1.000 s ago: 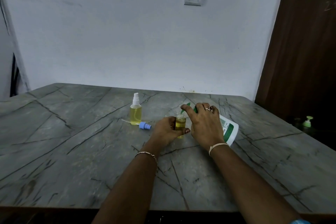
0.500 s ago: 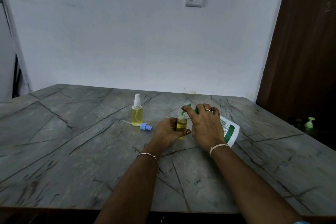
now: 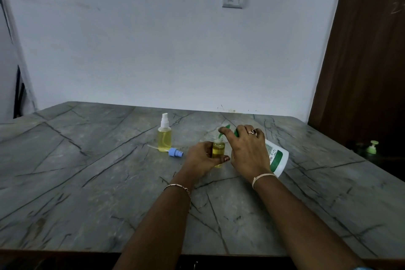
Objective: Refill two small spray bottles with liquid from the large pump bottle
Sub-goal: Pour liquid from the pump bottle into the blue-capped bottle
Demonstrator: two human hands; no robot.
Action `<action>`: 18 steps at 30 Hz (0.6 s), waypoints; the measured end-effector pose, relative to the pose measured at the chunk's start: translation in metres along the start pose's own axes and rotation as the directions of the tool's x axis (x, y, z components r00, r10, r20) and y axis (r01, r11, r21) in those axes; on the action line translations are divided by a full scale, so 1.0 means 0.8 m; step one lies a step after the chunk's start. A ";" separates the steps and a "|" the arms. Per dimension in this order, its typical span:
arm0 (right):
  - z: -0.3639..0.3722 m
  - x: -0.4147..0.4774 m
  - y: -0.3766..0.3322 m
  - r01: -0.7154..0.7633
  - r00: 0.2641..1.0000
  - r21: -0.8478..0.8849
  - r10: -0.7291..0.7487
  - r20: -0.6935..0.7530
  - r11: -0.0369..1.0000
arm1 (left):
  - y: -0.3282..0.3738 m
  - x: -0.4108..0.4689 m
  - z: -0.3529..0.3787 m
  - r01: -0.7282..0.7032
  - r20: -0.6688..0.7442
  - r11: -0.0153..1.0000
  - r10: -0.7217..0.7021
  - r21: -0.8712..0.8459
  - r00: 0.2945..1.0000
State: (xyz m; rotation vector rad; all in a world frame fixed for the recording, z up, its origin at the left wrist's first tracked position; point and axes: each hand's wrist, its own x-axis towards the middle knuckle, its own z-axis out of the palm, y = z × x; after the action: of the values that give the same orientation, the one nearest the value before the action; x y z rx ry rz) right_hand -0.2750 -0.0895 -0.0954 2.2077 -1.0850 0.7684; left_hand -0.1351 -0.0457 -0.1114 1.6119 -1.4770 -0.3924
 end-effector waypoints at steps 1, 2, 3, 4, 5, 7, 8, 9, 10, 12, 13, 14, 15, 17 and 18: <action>-0.001 0.000 -0.001 -0.003 1.000 0.006 0.003 0.006 1.000 | 0.000 -0.001 0.000 0.000 0.002 1.000 0.000 -0.002 1.000; -0.001 0.001 -0.001 -0.004 1.000 0.008 0.004 0.011 1.000 | 0.001 -0.001 -0.001 0.000 0.001 1.000 0.000 0.005 1.000; -0.001 0.001 -0.002 -0.006 1.000 0.007 0.006 0.012 1.000 | 0.001 0.000 -0.001 0.000 0.002 1.000 0.000 0.013 1.000; -0.001 0.000 -0.002 -0.008 1.000 0.005 0.008 0.007 1.000 | 0.001 0.000 -0.001 0.000 0.003 1.000 0.000 0.014 1.000; -0.001 0.000 -0.001 -0.008 1.000 0.000 0.008 0.000 1.000 | 0.000 0.001 0.000 -0.001 0.005 1.000 0.001 0.011 1.000; 0.001 -0.001 0.000 0.000 1.000 -0.015 -0.001 -0.014 1.000 | 0.000 0.001 0.000 0.005 0.002 1.000 -0.005 0.014 1.000; 0.002 -0.002 0.000 0.007 1.000 -0.021 -0.007 -0.018 1.000 | -0.001 0.001 0.000 0.008 -0.001 1.000 -0.008 0.017 1.000; 0.003 -0.003 0.001 0.013 1.000 -0.026 -0.013 -0.024 1.000 | -0.001 0.002 0.000 0.010 -0.002 1.000 -0.010 0.019 1.000; 0.003 -0.003 0.001 0.016 0.999 -0.030 -0.017 -0.032 0.999 | 0.000 0.002 0.000 0.009 -0.003 1.000 -0.009 0.022 1.000; 0.003 -0.003 0.002 0.015 0.999 -0.031 -0.016 -0.047 0.999 | 0.001 0.002 0.001 0.003 -0.005 0.999 -0.003 0.033 1.000; 0.002 -0.003 0.002 0.012 0.999 -0.030 -0.014 -0.045 0.999 | 0.001 0.002 0.001 0.001 -0.005 1.000 0.000 0.030 1.000; 0.002 -0.003 0.002 0.009 0.999 -0.029 -0.010 -0.037 1.000 | 0.001 0.002 0.001 0.001 -0.004 1.000 -0.001 0.025 1.000; 0.002 -0.003 0.001 0.005 1.000 -0.026 -0.006 -0.029 1.000 | 0.000 0.001 0.001 0.003 0.000 1.000 -0.003 0.021 1.000; 0.001 -0.002 0.000 -0.006 1.000 -0.020 0.006 -0.022 1.000 | -0.001 0.002 0.001 0.000 0.003 1.000 0.000 0.021 1.000; 0.001 -0.001 0.000 -0.010 1.000 -0.018 0.010 -0.015 1.000 | -0.002 0.002 0.001 -0.001 -0.001 1.000 0.001 0.024 1.000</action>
State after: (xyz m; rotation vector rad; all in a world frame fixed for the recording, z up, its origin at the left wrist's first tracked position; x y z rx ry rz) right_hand -0.2753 -0.0893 -0.0966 2.1797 -1.0927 0.7748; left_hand -0.1345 -0.0475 -0.1124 1.6293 -1.4865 -0.3744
